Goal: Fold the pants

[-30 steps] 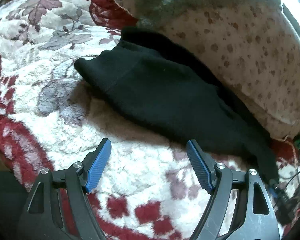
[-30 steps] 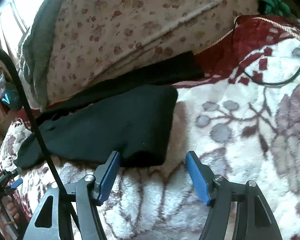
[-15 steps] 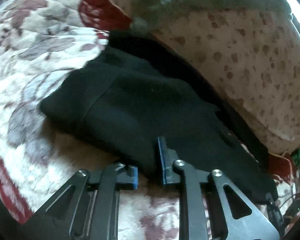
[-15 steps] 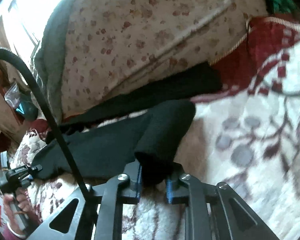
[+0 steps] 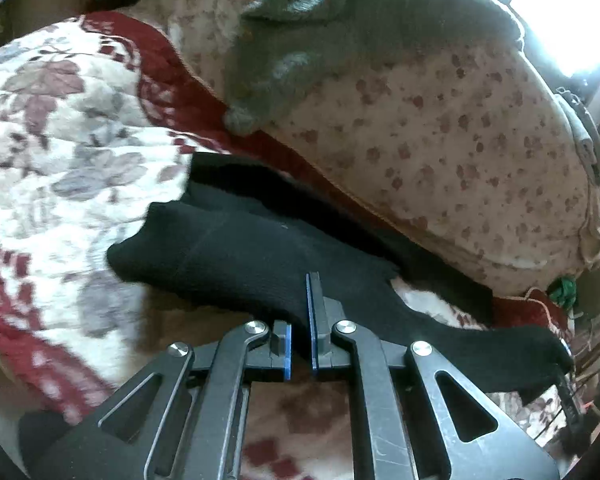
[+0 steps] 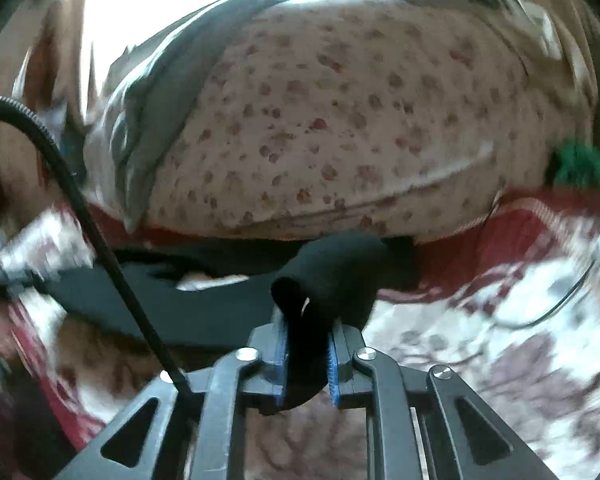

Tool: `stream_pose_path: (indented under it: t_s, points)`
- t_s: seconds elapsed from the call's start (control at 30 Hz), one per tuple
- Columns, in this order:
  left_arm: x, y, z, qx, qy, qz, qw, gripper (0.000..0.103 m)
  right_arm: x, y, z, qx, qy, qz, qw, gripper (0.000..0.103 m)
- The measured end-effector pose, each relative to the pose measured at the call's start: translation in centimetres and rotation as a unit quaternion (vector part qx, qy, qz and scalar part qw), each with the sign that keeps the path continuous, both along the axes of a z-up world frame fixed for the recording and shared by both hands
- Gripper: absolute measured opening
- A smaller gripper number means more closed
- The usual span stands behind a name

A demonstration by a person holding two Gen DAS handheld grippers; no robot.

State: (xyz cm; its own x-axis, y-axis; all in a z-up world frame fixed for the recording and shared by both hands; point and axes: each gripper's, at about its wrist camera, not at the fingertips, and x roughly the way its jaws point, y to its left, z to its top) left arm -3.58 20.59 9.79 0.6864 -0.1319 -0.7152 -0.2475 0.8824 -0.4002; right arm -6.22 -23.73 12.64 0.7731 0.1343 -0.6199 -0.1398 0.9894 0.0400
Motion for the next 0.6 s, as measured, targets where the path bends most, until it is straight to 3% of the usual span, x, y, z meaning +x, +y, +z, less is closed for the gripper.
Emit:
stream_pose_path:
  t_s: [0.1,0.23,0.33,0.43,0.53,0.6]
  points:
    - [-1.7,1.6,-1.2,0.025,0.017,0.017,0.9994,0.005,-1.5,0.9,-1.1,-0.045,0.040,0.032,0.998,0.042]
    - [-2.7,2.5,-4.1,0.031,0.056,0.029,0.9976,0.005,-3.0,-1.4,-3.4,-0.017,0.088,0.006,0.996,0.043]
    - [-3.0,1.6,-4.4,0.056,0.051,0.031,0.9967,0.005,-4.6,-4.6,-4.5,0.074,0.119,-0.029,0.990,0.043]
    - [-3.1,0.8,-4.1,0.078,0.042,0.031,0.9956,0.005,-6.3,-7.7,-6.1,0.195,0.145,-0.048,0.969,0.043]
    - [-3.2,0.6,-4.2,0.074,0.045,0.032,0.9958,0.005,-7.6,-8.5,-8.1,0.222,0.166,-0.083,0.957,0.044]
    - [-3.1,1.0,-4.5,0.068,0.051,0.033,0.9958,0.005,-7.7,-8.8,-10.0,0.255,0.189,-0.097,0.943,0.044]
